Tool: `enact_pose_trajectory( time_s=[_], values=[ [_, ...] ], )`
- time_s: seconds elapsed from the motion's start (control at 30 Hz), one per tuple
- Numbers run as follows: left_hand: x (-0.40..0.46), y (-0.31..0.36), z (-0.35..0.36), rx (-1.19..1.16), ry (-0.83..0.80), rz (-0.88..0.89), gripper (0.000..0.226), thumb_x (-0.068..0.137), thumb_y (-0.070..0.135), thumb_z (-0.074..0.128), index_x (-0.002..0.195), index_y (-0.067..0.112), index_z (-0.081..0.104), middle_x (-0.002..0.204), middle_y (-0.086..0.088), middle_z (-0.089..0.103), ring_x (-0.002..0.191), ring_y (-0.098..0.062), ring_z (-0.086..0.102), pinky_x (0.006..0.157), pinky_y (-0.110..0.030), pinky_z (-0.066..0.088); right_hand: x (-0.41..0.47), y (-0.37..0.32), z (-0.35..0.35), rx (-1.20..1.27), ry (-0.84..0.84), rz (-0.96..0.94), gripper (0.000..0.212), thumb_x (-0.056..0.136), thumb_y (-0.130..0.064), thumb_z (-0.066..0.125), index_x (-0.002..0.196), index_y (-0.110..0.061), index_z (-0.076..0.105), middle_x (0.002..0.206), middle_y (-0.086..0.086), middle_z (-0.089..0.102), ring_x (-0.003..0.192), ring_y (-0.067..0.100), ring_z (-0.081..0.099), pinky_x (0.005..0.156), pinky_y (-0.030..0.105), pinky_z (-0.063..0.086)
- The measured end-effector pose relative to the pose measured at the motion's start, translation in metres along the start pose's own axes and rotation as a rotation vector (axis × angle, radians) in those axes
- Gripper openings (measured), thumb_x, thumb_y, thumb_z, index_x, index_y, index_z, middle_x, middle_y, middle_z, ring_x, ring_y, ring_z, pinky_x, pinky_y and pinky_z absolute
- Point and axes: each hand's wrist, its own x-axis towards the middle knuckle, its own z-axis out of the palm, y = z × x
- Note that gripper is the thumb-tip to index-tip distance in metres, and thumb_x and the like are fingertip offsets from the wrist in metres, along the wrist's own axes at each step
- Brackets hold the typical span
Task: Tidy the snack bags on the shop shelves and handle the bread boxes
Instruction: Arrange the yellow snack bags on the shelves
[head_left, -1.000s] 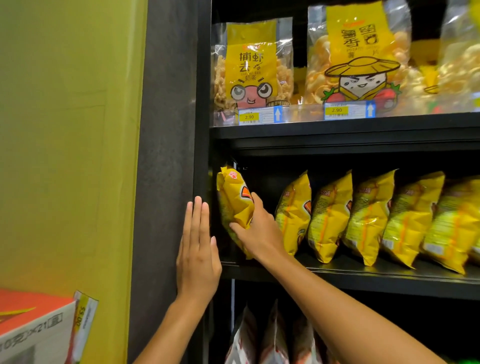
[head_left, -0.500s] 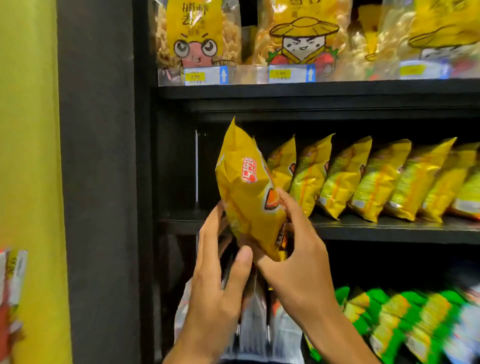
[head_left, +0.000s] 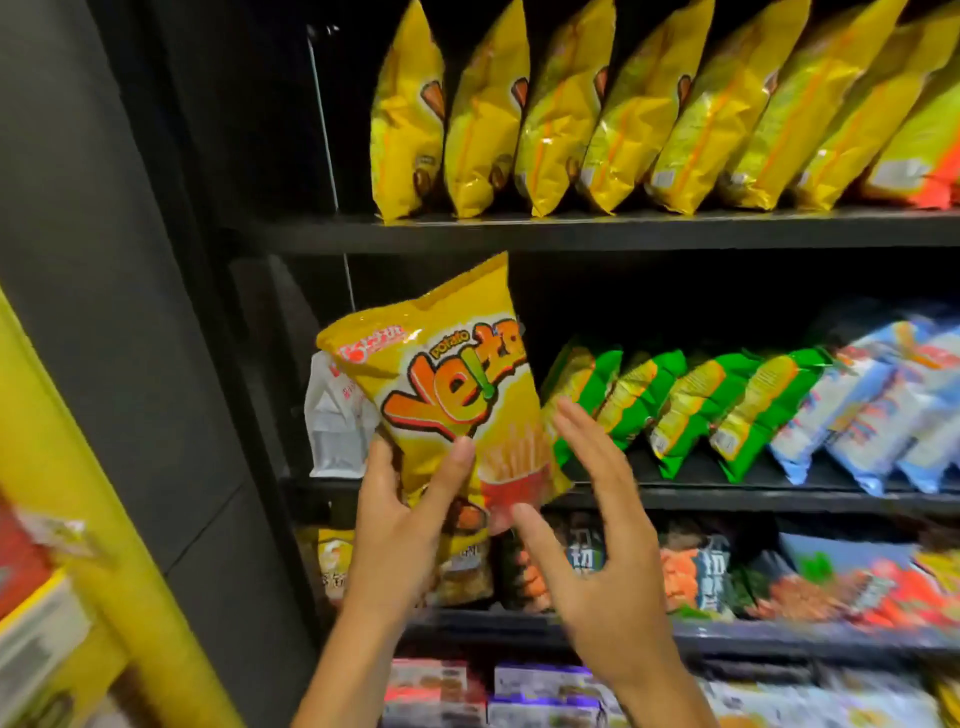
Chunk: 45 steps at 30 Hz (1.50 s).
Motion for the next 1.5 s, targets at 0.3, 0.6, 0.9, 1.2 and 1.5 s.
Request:
enact_pose_trajectory(
  time_s=[0.3, 0.6, 0.9, 1.2, 1.5],
  values=[
    [-0.061, -0.058, -0.007, 0.171, -0.295, -0.185, 0.060, 0.082, 0.018, 0.076, 0.138, 0.021, 0.055, 0.128, 0.010, 0.072, 0.122, -0.008, 0.065, 0.093, -0.022, 0.055, -0.042, 0.031, -0.036, 0.465, 0.035, 0.554, 0.068, 0.090, -0.051, 0.068, 0.151, -0.040, 0.041, 0.145, -0.020, 0.057, 0.135, -0.003, 0.052, 0.108, 0.024, 0.047],
    [-0.092, -0.066, -0.012, 0.119, -0.367, -0.351, 0.113, 0.061, 0.070, 0.086, 0.154, 0.028, 0.036, 0.142, 0.016, 0.062, 0.132, -0.007, 0.058, 0.107, -0.031, 0.051, -0.079, 0.029, -0.039, 0.512, 0.049, 0.632, 0.032, 0.095, -0.020, 0.065, 0.127, -0.024, 0.066, 0.118, -0.013, 0.076, 0.115, 0.005, 0.070, 0.097, 0.027, 0.056],
    [-0.098, -0.064, 0.009, 0.063, -0.162, -0.294, 0.044, 0.080, 0.023, 0.074, 0.122, 0.018, 0.062, 0.108, 0.001, 0.078, 0.100, -0.020, 0.076, 0.075, -0.027, 0.061, -0.105, 0.035, -0.035, 0.584, 0.049, 0.742, 0.052, 0.083, -0.057, 0.077, 0.130, -0.045, 0.057, 0.145, -0.014, 0.059, 0.134, 0.002, 0.056, 0.109, 0.027, 0.049],
    [-0.102, -0.071, 0.006, 0.063, -0.365, -0.341, 0.070, 0.069, 0.052, 0.089, 0.124, 0.022, 0.059, 0.116, 0.005, 0.076, 0.109, -0.016, 0.072, 0.084, -0.026, 0.059, -0.100, 0.033, -0.043, 0.329, 0.370, 0.723, 0.057, 0.088, -0.046, 0.071, 0.058, -0.017, 0.032, 0.052, -0.005, 0.026, 0.052, 0.014, 0.026, 0.053, 0.027, 0.032],
    [-0.097, -0.065, 0.010, -0.034, -0.267, -0.164, 0.016, 0.088, 0.005, 0.070, 0.098, 0.015, 0.076, 0.112, -0.008, 0.076, 0.109, -0.026, 0.071, 0.078, -0.032, 0.061, -0.110, 0.036, -0.036, 0.378, 0.329, 0.665, 0.044, 0.093, -0.031, 0.069, 0.052, -0.028, 0.051, 0.051, -0.008, 0.046, 0.050, 0.007, 0.043, 0.054, 0.020, 0.042]
  ],
)
